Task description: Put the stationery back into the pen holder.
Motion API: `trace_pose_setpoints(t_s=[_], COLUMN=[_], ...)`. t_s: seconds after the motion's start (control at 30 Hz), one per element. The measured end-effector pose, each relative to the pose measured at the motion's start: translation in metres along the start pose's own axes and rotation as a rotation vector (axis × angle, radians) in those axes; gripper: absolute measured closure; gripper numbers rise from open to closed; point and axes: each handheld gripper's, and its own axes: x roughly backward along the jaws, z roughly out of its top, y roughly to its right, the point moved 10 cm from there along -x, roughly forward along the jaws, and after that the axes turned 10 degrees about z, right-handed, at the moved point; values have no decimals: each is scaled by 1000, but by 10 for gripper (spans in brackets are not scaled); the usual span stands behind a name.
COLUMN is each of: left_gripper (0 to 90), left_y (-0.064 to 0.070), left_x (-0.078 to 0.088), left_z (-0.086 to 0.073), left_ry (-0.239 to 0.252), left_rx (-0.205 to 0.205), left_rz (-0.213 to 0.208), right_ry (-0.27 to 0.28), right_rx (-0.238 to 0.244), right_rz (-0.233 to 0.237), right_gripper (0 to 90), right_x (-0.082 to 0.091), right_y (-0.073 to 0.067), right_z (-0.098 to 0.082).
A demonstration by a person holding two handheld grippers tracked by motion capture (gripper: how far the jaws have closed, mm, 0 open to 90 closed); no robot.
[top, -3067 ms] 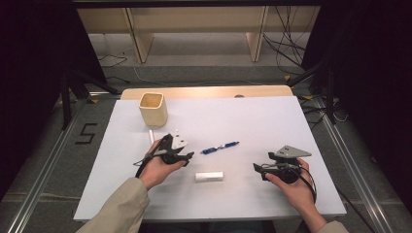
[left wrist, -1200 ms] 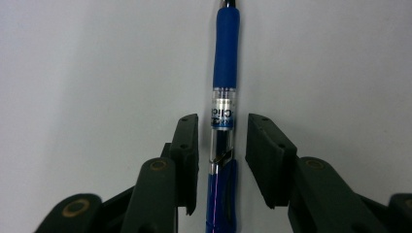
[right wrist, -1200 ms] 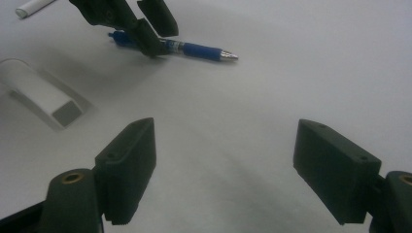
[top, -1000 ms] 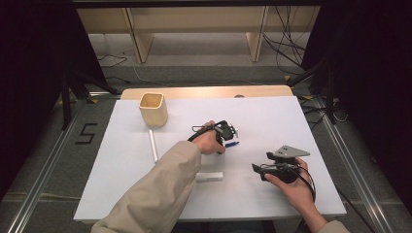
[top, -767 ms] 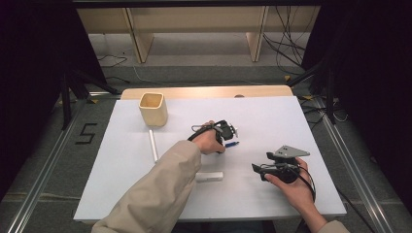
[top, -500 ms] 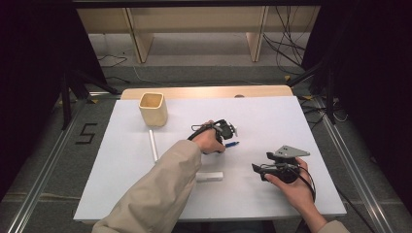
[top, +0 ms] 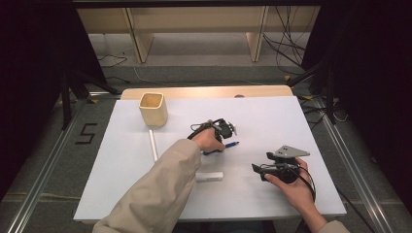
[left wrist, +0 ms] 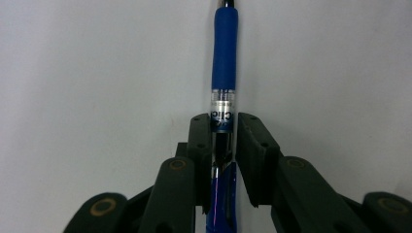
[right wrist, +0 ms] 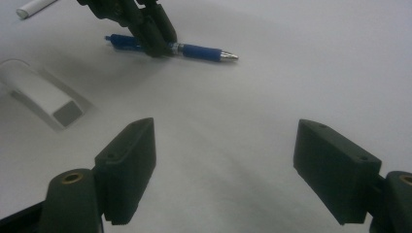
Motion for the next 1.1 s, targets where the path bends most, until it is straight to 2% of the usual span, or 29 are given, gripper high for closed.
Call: trace_pose_setpoints(t_s=[0.33, 0.83, 0.97, 1.1], left_gripper=[789, 793, 793, 794], left_y=[0, 1, -2, -5], left_x=[0, 1, 3, 9], left_z=[0, 0, -2, -4], left_ry=[-4, 0, 18, 64], left_rx=[12, -5, 7, 43], left_rz=[-11, 6, 16, 14], right_ry=[0, 3, 6, 4], right_rx=[0, 0, 1, -1], right_rz=[0, 0, -1, -3], right_gripper=[242, 241, 242, 242], right_x=[0, 0, 1, 1], right_y=[0, 0, 0, 1], right_z=[0, 0, 1, 0])
